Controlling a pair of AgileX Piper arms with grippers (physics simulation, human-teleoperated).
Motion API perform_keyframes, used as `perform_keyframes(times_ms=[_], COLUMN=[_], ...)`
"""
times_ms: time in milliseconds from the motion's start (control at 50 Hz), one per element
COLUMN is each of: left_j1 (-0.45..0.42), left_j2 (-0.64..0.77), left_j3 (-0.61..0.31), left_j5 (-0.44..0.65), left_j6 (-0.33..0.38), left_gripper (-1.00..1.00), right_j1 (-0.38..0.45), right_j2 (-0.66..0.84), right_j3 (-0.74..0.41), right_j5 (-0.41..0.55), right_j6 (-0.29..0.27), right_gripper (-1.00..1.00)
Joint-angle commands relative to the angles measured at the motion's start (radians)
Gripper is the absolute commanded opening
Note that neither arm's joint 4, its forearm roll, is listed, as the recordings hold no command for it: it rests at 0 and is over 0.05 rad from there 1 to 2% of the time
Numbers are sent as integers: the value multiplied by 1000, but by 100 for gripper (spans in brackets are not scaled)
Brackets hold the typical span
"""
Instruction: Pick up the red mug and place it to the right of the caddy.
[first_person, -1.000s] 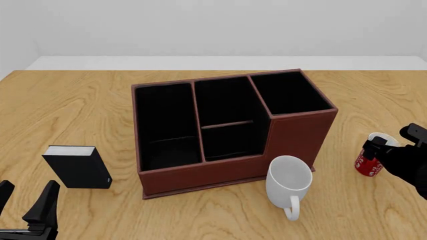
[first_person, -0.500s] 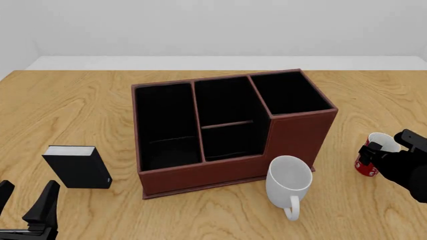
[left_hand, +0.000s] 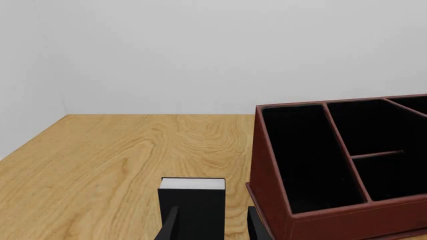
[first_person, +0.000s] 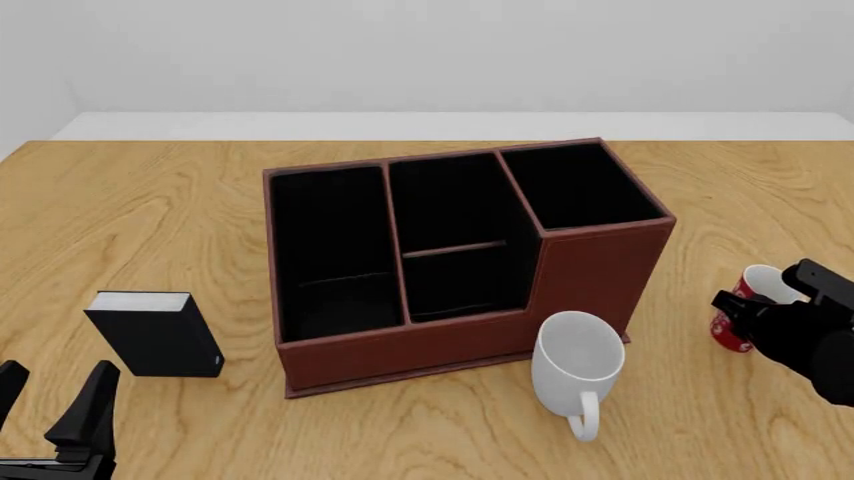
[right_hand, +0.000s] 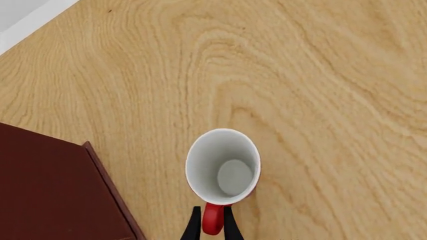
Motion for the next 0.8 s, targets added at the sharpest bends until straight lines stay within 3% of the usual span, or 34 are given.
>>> perform_keyframes(times_ms=[20,260,360,400,460,800], left_j1=[0,0,0,0,0,0], left_j2=[0,0,0,0,0,0], left_j3=[0,0,0,0,0,0], left_j5=[0,0,0,0,0,0], left_j6=[0,0,0,0,0,0], left_gripper=[100,100,100,100,100,100], right_j1=[-7,-30,-49,-66,-69,-10], right_j2=[-40,-83,-105,-126,-136,-135], right_j3=[8,25,39,44,50,85], right_j5=[26,38,39,42,46,-24], right_j6=[-26,-75,-119,-165,-174,-231], right_gripper=[-100,-100,-100,-100,-100,-100])
